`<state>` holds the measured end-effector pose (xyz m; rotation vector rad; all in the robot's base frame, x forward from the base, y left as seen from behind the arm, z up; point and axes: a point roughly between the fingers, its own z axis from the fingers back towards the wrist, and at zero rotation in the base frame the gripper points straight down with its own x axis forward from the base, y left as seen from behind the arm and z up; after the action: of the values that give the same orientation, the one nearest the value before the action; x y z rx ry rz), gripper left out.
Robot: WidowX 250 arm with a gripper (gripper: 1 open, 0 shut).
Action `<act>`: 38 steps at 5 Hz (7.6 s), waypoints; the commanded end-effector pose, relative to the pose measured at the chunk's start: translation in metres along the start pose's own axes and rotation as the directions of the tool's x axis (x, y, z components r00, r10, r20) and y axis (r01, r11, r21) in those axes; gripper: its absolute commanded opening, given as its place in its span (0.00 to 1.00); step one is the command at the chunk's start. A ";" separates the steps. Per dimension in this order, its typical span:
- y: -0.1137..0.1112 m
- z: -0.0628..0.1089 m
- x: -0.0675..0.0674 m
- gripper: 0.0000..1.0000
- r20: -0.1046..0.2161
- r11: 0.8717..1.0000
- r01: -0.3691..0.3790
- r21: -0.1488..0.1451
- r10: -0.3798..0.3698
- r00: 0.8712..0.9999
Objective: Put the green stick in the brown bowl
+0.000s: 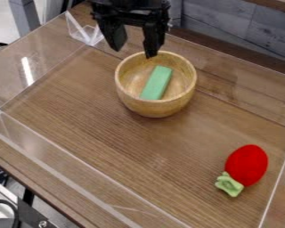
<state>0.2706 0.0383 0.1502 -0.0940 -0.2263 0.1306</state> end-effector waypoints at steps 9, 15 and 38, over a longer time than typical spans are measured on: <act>0.002 0.041 -0.001 1.00 0.046 0.995 -0.097 0.003 0.097 0.994; -0.008 0.034 -0.003 1.00 0.051 0.992 -0.122 0.034 0.120 0.991; 0.032 0.022 0.011 1.00 -0.003 0.904 -0.378 0.201 0.386 0.922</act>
<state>0.2684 0.0682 0.1572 0.0529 -0.1040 0.5290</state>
